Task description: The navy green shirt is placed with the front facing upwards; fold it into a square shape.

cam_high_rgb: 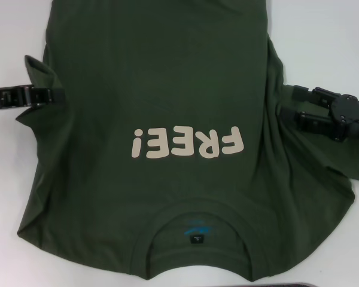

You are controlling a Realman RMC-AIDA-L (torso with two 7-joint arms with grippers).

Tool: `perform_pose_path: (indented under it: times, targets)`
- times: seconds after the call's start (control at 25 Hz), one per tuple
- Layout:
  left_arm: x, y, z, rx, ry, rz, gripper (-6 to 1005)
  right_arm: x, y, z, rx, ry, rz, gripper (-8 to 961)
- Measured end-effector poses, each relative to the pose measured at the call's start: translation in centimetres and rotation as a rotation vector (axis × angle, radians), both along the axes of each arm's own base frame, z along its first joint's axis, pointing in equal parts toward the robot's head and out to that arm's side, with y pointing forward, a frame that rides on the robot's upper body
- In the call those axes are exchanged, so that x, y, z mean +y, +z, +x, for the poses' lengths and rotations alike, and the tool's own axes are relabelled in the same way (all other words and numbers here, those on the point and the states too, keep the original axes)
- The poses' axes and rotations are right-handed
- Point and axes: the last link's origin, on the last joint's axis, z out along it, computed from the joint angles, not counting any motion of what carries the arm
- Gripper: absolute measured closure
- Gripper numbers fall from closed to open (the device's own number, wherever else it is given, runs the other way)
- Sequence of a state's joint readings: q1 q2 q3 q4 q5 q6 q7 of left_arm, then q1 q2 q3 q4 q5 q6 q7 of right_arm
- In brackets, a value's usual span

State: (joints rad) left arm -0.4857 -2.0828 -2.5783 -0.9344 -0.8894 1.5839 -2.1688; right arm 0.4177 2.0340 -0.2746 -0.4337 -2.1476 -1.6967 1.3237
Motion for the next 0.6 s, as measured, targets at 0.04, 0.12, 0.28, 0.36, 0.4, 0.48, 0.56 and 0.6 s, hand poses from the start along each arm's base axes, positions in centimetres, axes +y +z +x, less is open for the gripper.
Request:
perform_pose_path:
  times: [0.04, 0.12, 0.28, 0.36, 0.4, 0.48, 0.56, 0.6]
  targets:
    - [0.1, -0.2, 0.1, -0.005, 0.001, -0.004, 990, 0.0, 0.0, 0.0, 0.0, 0.0, 0.0, 38]
    - [0.2, -0.7, 0.3, -0.017, 0.002, -0.015, 990, 0.0, 0.0, 0.0, -0.001, 0.0, 0.001, 38]
    - [0.4, -1.5, 0.6, -0.027, 0.0, -0.02, 989, 0.0, 0.0, 0.0, -0.001, 0.0, 0.001, 38]
    - [0.5, -1.8, 0.7, -0.028, 0.001, -0.015, 988, -0.1, 0.0, 0.1, -0.001, -0.001, 0.001, 38]
    - [0.6, -2.0, 0.7, -0.03, 0.003, -0.013, 988, -0.1, 0.0, 0.1, -0.002, -0.001, 0.0, 38]
    - [0.8, -2.3, 0.7, -0.032, 0.01, -0.009, 988, -0.1, 0.0, 0.1, -0.002, -0.003, 0.0, 38]
    - [0.9, -2.7, 0.6, -0.035, 0.022, -0.007, 987, -0.2, 0.0, 0.2, -0.002, -0.005, 0.0, 38]
    - [1.0, -2.8, 0.6, -0.036, 0.025, -0.007, 987, -0.2, 0.0, 0.2, -0.002, -0.006, 0.0, 38]
